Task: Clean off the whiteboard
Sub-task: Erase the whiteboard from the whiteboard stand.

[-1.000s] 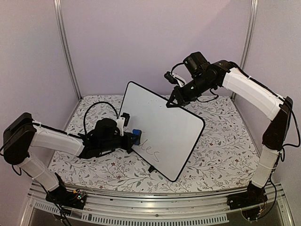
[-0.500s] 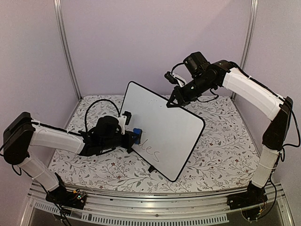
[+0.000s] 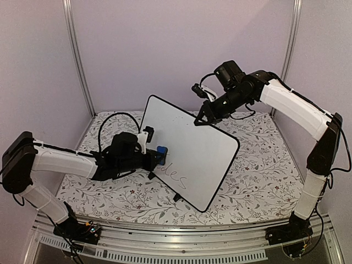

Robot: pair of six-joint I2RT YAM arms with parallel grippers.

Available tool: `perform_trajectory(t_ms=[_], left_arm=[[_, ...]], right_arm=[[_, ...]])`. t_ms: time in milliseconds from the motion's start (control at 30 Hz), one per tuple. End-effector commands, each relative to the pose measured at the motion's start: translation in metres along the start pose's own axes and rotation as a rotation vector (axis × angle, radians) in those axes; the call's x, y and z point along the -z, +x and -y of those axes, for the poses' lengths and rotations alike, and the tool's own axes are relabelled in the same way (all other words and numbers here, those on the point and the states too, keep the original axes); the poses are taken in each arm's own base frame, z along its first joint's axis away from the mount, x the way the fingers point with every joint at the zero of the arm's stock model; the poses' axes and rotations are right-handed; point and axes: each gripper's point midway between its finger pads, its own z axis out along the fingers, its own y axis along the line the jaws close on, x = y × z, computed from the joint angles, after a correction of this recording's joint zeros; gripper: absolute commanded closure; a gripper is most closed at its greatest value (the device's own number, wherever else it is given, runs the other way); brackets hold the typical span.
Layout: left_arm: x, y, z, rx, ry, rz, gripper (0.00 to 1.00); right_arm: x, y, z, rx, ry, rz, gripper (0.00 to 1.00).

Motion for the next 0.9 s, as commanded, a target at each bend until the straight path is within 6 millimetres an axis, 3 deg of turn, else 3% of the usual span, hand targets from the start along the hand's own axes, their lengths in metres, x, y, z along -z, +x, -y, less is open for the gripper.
perform_trajectory(t_ms=[0,133,267,367,700,867], left_arm=[[0.007,0.016,0.009,0.014,0.038,-0.013,1.0],[0.01,0.042,0.004,0.036,0.029,-0.056,1.0],[0.008,0.049,0.004,0.038,0.023,-0.062,1.0],[0.007,0.04,0.008,0.034,0.03,-0.039,1.0],[0.003,-0.018,0.023,-0.045,0.028,0.077,1.0],[-0.002,-0.019,0.02,-0.044,0.018,0.064,1.0]], right_arm=[[-0.017,0.027,-0.019,0.078,-0.054,-0.106,1.0],[-0.017,0.027,-0.018,0.078,-0.054,-0.108,1.0],[-0.02,0.028,-0.018,0.075,-0.056,-0.113,1.0],[-0.02,0.028,-0.017,0.074,-0.056,-0.115,1.0],[-0.019,0.028,-0.018,0.076,-0.057,-0.112,1.0],[-0.018,0.028,-0.018,0.076,-0.055,-0.11,1.0]])
